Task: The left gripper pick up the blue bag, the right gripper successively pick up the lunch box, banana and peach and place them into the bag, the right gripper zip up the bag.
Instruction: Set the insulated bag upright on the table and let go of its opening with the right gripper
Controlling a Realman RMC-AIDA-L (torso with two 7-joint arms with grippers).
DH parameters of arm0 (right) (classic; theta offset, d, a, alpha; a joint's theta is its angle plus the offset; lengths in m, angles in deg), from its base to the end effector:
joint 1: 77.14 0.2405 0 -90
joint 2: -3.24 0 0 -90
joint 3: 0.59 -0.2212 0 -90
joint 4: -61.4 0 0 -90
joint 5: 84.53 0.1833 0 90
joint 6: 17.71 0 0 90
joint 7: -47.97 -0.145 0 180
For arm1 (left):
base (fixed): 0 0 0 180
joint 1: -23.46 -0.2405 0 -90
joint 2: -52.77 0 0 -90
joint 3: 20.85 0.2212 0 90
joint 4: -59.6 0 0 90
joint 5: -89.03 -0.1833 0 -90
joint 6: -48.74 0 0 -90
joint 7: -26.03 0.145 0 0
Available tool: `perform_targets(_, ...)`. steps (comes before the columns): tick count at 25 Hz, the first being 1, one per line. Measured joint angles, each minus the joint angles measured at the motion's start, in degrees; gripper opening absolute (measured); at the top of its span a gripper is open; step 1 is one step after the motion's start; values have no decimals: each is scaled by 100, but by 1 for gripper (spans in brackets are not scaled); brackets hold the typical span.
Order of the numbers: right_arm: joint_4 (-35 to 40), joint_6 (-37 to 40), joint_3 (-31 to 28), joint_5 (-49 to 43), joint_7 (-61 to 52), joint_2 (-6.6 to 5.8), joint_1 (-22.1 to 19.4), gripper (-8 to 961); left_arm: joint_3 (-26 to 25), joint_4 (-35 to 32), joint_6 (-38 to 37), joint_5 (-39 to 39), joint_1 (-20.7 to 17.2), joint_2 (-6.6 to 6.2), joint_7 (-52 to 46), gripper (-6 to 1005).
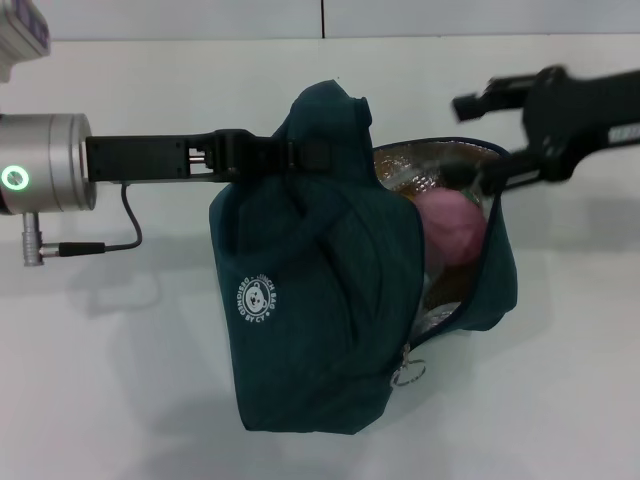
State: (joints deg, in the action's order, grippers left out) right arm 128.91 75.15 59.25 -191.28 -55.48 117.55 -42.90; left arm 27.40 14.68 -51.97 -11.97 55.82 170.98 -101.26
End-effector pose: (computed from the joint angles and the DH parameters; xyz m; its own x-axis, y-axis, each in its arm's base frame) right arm 0.1201 0.3195 0.0637 0.9268 -0.1420 -0.3476 -0.2020 -0.9689 -0.1427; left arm -0.1577 0.2907 0.0361 0.3849 0.8091 0.4440 0.7053 -0.5682 0.4239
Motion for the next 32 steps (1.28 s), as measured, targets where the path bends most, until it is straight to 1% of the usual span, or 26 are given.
perform_targets(5,146,-95,-194,-801,-1423,-181,385,836,-2,0,0,-20,-1,10,18,59)
perform_targets(8,118,-78,-172,-1288,-2178,-245,672,834,-1,1,0,-24,-1,12,19,59)
perform_targets(13,85,151,-132,-2206,-3003,-182,1071,830,-1,0,0,-33,-1,22,20,59)
perform_targets(17,-141,346,-131,-2580,-3485,-149,1284,828,-1,13,-1,-34,-1,31,38,60)
perform_targets(23,-388,345,-137,-2735,-3650,-155,1370,825,-1,168,-1,-13,34,13,135,60)
perform_targets(26,-486,266,-131,-2880,-3674,-119,1383,824,-1,210,-1,-9,57,9,162,60)
perform_targets(29,-658,171,-131,-2938,-3665,-101,1406,766,-1,211,-1,-8,59,9,162,60)
perform_targets(32,-784,89,-131,-2952,-3631,-108,1420,708,-1,211,-1,-8,60,7,162,60)
